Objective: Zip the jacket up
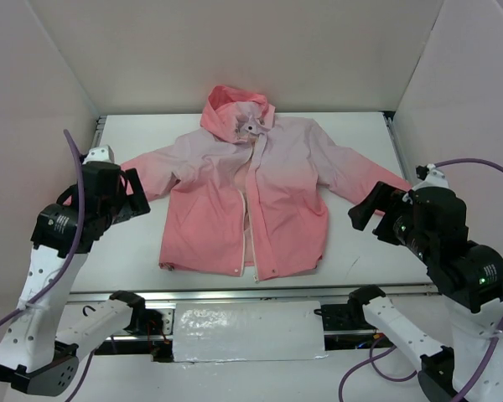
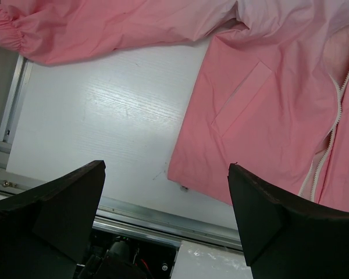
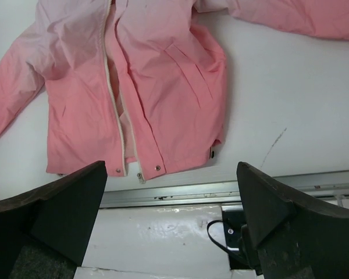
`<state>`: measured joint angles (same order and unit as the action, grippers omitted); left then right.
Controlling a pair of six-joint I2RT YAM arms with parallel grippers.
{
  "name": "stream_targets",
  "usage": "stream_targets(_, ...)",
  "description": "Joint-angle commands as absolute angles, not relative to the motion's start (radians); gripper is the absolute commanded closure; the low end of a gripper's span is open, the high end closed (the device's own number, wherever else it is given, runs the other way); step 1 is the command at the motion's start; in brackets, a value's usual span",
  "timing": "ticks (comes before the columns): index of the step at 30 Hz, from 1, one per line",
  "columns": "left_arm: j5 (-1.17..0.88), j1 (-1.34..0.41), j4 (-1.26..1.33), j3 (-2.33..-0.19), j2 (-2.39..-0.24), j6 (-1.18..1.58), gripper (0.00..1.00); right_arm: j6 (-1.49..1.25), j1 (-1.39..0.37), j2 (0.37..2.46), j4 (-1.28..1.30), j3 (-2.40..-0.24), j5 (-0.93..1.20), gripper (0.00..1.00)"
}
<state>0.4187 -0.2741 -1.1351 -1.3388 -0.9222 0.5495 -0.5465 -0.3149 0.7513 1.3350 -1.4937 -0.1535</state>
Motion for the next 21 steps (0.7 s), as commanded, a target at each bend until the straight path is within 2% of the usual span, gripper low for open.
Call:
stream_targets(1, 0.403, -0.279, -1.101, -1.342, -0.907, 0.535, 0.01, -0.561, -0.319, 0.735, 1.341, -1.485, -0.192, 0.00)
stream_targets(12, 0.353, -0.278, -1.112, -1.309, -0.916, 0.532, 0.01, -0.456, -0.343, 0.814, 1.310, -1.327, 0.023, 0.00)
stream_targets(17, 0.276, -0.278, -1.081, -1.290, -0.920, 0.537, 0.06, -0.593, -0.586, 0.911, 1.174, -1.187, 0.045, 0.00)
stream_targets(21, 0.245, -0.278, -1.072, -1.263, -0.904, 0.538, 0.05, -0.739, -0.868, 1.075, 1.074, -1.178, -0.101, 0.00)
